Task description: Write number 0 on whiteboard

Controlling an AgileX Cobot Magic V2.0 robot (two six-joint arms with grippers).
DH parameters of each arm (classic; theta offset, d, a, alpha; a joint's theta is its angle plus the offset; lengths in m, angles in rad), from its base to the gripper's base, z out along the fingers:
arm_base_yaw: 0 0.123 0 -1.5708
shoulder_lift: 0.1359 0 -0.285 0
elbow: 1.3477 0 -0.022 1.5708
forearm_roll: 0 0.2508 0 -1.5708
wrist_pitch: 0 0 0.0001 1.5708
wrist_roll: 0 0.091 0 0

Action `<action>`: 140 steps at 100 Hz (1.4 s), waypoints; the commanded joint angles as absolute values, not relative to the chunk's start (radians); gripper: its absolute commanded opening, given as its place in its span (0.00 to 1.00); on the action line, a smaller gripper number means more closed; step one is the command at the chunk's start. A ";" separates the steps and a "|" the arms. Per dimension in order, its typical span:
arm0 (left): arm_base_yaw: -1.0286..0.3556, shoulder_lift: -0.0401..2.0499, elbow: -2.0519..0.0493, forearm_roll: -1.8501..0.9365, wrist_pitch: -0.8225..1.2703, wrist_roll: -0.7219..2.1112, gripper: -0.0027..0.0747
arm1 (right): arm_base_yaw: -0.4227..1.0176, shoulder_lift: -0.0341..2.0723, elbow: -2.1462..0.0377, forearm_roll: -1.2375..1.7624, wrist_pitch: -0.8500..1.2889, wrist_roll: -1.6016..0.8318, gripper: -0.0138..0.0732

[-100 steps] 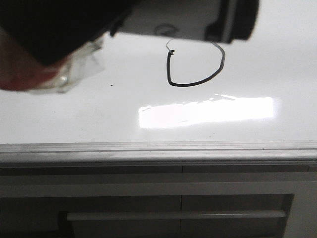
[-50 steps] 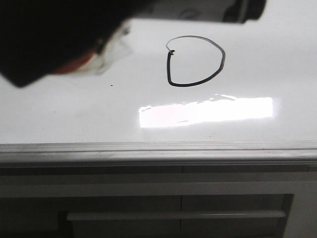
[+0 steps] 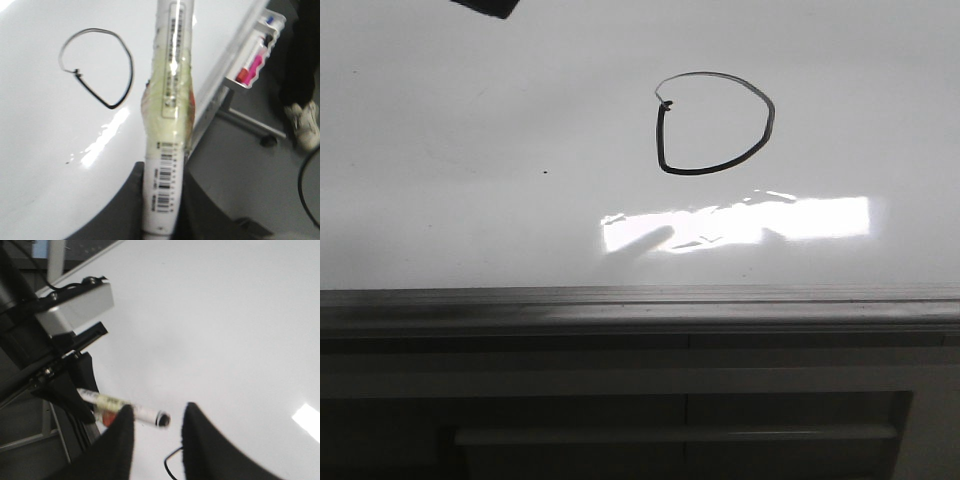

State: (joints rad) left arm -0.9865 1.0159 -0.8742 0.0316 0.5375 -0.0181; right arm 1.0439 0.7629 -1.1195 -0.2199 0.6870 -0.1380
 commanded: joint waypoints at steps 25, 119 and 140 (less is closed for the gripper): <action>-0.709 1.075 -0.802 0.040 0.096 -0.333 0.01 | 1.007 0.585 -1.006 -0.237 0.661 -0.103 0.08; -0.652 1.363 -0.802 -0.075 -0.036 -0.335 0.02 | 1.007 0.586 -0.857 -0.237 0.546 -0.026 0.08; -0.652 1.363 -0.802 -0.075 -0.043 -0.335 0.34 | 1.007 0.586 -0.857 -0.237 0.546 -0.026 0.08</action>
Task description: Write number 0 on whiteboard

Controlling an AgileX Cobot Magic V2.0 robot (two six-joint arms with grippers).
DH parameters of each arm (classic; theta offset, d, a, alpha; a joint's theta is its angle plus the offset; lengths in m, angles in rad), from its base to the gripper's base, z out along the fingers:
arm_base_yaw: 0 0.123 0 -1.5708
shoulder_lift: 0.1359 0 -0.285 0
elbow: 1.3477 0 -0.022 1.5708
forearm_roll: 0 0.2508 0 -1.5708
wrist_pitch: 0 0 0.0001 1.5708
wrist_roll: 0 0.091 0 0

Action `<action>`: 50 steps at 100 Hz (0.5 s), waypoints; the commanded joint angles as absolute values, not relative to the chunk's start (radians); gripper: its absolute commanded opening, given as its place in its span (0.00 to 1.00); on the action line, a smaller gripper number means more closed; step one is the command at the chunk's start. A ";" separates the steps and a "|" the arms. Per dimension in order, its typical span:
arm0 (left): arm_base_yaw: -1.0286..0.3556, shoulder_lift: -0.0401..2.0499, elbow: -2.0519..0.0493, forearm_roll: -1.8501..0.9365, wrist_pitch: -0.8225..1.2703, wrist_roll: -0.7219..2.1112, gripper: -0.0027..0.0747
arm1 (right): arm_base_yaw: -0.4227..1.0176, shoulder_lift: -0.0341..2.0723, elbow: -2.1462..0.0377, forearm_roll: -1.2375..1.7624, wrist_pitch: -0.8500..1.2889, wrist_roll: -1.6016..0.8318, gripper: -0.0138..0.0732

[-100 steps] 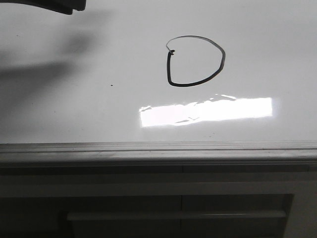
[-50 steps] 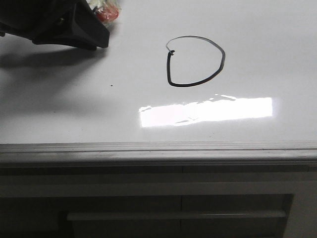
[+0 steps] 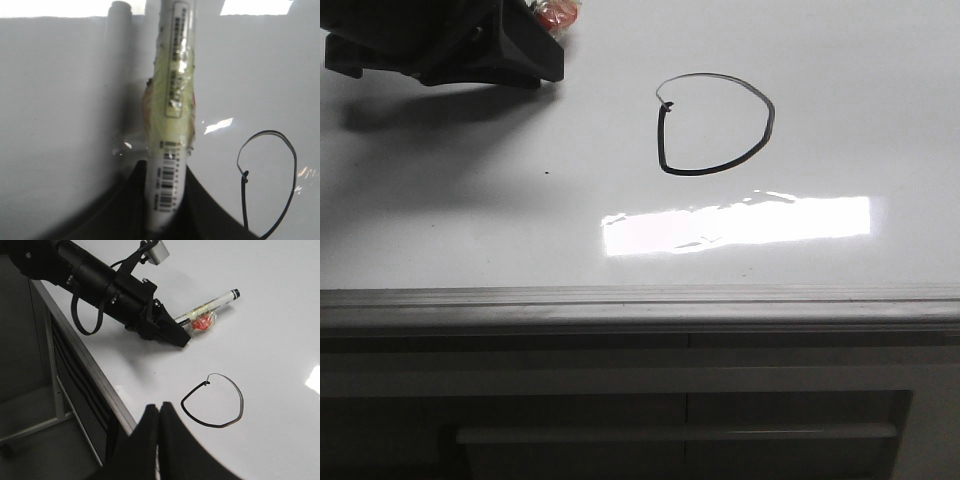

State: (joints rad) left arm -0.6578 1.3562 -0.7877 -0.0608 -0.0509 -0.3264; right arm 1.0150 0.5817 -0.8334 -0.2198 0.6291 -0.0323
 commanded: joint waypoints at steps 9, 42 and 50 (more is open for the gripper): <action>-0.652 1.364 -0.802 -0.075 -0.046 -0.335 0.46 | 1.007 0.586 -0.857 -0.237 0.546 -0.026 0.08; -0.650 1.363 -0.804 -0.075 -0.044 -0.335 0.66 | 1.007 0.586 -0.857 -0.237 0.546 -0.026 0.08; -0.650 1.348 -0.804 -0.073 -0.042 -0.335 0.73 | 1.007 0.586 -0.857 -0.237 0.545 -0.026 0.08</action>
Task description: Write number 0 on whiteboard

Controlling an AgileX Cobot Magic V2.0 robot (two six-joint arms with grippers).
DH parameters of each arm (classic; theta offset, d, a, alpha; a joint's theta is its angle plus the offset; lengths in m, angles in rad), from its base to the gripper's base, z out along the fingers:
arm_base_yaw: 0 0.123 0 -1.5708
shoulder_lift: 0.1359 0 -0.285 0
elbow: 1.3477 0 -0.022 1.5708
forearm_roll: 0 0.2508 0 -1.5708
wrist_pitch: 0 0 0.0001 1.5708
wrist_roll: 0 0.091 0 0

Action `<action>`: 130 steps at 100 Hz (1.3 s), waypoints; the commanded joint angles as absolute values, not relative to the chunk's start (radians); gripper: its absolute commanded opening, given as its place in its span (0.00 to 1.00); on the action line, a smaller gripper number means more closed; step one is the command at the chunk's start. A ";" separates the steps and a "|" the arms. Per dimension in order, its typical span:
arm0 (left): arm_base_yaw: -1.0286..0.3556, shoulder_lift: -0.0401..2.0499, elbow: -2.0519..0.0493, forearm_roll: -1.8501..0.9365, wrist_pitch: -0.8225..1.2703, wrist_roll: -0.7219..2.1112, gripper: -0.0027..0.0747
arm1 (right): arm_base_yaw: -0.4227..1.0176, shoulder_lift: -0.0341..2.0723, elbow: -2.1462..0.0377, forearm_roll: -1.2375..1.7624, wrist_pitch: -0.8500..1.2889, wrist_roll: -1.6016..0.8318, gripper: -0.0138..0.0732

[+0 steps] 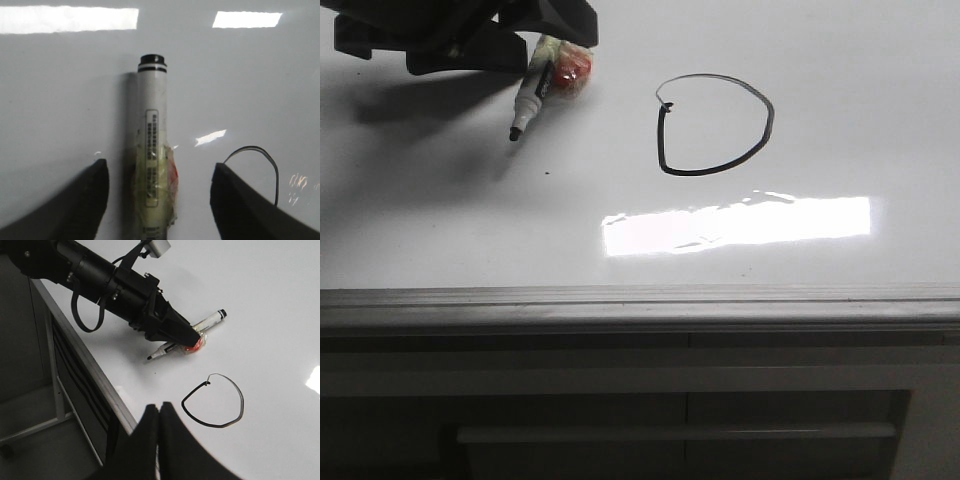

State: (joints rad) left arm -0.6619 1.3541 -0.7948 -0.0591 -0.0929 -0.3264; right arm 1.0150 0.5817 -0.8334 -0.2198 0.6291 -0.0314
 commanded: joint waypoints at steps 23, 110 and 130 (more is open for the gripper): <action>-0.650 1.201 -0.804 0.000 0.020 -0.334 0.74 | 1.007 0.586 -0.857 -0.299 0.531 -0.026 0.08; -0.650 0.019 -0.459 0.160 0.519 -0.331 0.01 | 1.007 0.149 -0.416 -0.472 0.420 0.110 0.08; -0.650 0.019 -0.455 0.151 0.519 -0.331 0.01 | 1.007 0.149 -0.416 -0.472 0.422 0.110 0.08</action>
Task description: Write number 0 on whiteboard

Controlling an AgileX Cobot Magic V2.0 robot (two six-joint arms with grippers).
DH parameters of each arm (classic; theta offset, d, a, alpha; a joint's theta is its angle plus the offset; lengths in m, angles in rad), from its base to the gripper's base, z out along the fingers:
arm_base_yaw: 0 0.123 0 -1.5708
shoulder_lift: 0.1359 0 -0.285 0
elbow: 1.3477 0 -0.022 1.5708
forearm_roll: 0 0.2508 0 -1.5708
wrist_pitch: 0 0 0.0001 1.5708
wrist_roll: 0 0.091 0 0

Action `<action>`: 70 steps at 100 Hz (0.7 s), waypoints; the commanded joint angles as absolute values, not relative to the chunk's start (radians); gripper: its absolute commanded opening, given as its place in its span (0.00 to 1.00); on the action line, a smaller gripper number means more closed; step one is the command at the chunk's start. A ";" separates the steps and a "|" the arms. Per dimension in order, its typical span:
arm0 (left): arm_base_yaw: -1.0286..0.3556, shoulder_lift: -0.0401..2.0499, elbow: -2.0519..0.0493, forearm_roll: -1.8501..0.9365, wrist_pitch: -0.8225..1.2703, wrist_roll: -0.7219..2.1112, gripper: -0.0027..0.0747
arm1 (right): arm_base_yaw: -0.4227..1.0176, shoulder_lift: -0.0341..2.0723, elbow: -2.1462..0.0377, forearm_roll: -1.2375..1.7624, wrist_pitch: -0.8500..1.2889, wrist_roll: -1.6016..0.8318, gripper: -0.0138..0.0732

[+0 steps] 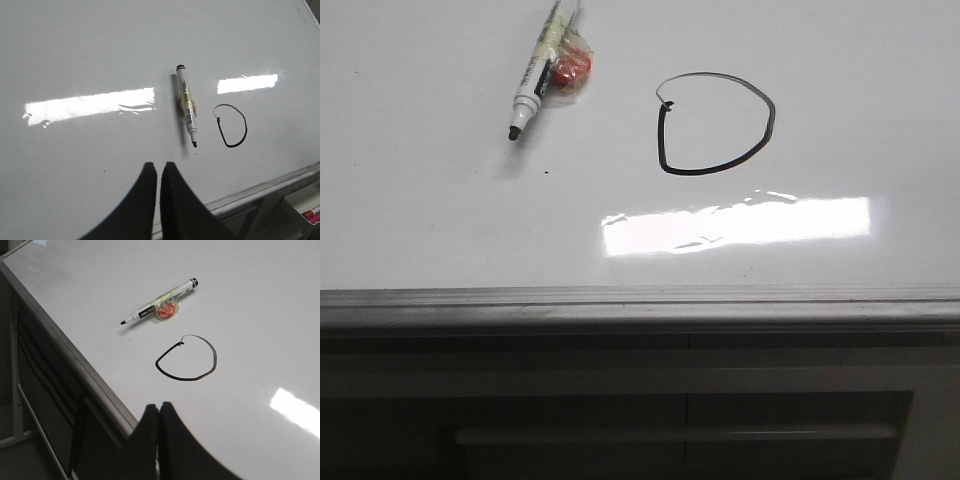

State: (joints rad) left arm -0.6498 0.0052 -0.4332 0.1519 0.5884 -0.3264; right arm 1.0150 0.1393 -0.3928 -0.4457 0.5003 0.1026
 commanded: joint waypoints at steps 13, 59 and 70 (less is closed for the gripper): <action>-0.650 0.019 -0.444 0.151 0.519 -0.331 0.01 | 1.007 0.149 -0.416 -0.472 0.422 0.110 0.08; -0.648 0.019 -0.386 0.200 0.483 -0.326 0.01 | 1.007 0.149 -0.416 -0.472 0.422 0.110 0.08; -0.610 0.012 -0.270 0.247 0.311 -0.282 0.01 | 1.007 0.149 -0.416 -0.472 0.422 0.110 0.08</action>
State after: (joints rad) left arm -0.6380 0.0052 -0.3269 0.2110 0.5186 -0.3233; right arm 1.0150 0.1393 -0.3928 -0.4457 0.5003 0.1026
